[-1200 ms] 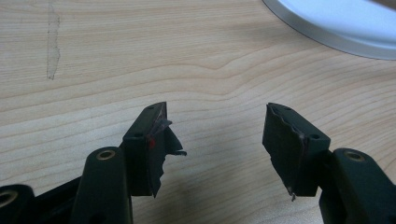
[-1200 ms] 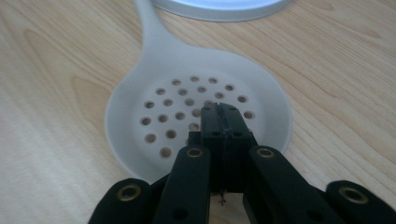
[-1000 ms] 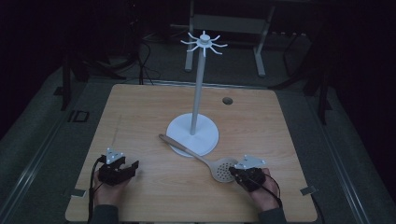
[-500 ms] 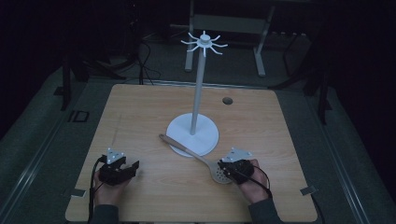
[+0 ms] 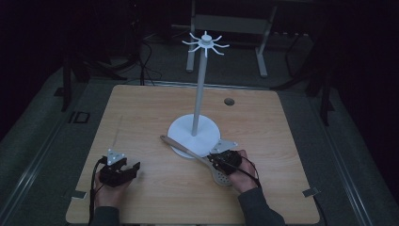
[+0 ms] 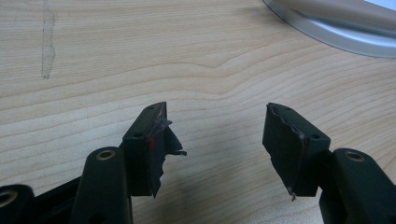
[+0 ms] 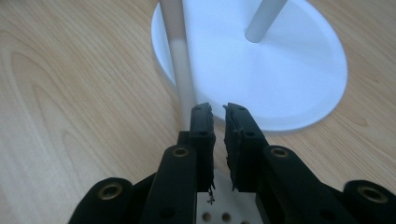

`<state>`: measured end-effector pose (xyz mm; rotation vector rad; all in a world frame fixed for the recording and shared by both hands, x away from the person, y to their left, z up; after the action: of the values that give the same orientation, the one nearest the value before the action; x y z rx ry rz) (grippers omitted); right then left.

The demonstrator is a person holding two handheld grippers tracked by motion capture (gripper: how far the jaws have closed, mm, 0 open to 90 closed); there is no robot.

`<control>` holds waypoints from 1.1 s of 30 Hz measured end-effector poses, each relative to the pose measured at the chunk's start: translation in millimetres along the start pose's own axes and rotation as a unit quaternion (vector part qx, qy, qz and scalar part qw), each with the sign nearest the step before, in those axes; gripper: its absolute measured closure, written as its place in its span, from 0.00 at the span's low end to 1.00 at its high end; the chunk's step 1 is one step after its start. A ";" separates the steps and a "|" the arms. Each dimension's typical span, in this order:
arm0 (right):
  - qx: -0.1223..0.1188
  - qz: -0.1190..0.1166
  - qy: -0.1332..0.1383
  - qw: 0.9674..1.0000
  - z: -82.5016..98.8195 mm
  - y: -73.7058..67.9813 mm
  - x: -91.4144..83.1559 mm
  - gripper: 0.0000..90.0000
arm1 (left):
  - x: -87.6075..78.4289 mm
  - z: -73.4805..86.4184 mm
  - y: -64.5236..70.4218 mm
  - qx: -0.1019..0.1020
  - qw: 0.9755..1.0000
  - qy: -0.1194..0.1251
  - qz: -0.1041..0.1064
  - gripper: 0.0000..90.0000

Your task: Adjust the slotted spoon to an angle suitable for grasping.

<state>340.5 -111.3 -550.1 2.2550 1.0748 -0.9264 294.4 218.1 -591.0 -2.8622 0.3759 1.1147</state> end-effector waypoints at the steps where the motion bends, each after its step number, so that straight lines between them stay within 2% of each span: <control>1: 0.000 0.000 0.000 1.000 0.0 0.0 0.0 0.90 | 0.1 0.0 0.2 0.000 1.000 0.000 0.000 0.46; 2: 0.000 0.000 0.000 1.000 0.0 0.0 0.0 0.90 | 0.1 0.0 0.2 0.000 1.000 0.000 0.000 0.46; 3: -0.007 -0.006 -0.015 1.000 -3.0 -0.7 11.1 0.88 | 0.3 -0.1 0.3 0.000 1.000 0.000 0.001 0.46; 11: -0.024 -0.028 -0.059 0.998 -6.2 -3.1 38.1 0.82 | 0.4 -0.5 -0.2 0.000 1.000 0.000 0.001 0.46; 15: -0.024 -0.037 -0.063 0.997 -8.8 -2.9 40.6 0.80 | 0.4 -0.6 -0.3 0.000 1.000 0.000 0.001 0.46; 20: -0.035 -0.035 -0.085 0.995 -5.7 -6.1 47.4 0.80 | 0.3 -0.7 -0.2 0.001 1.000 0.000 0.001 0.46; 21: -0.038 -0.036 -0.094 0.994 -3.0 -7.6 51.1 0.85 | 0.0 -0.9 -0.5 0.001 1.000 0.001 0.001 0.46; 24: -0.053 -0.027 -0.095 0.994 -1.2 -8.2 49.5 0.87 | 0.2 -0.9 -0.8 -0.001 1.000 0.001 0.001 0.46; 27: -0.056 -0.025 -0.098 0.993 -0.3 -7.9 48.4 0.87 | 0.2 -0.9 -0.6 0.000 1.000 0.001 0.001 0.46; 33: -0.043 -0.015 -0.108 0.993 31.9 8.2 22.7 0.87 | 0.8 -0.7 -0.1 0.000 1.000 0.000 0.000 0.46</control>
<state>345.9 -125.9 -586.9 2.0223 1.0337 -1.0872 295.4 217.9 -591.0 -2.8630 0.3772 1.1138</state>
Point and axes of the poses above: each handheld gripper's, and its own axes: x roughly forward along the jaws, z roughly out of its underside, y roughly to its right, the point moved 5 cm from there along x, roughly forward along the jaws, and after that the axes turned 3 degrees about -z, right-handed, at the moved point
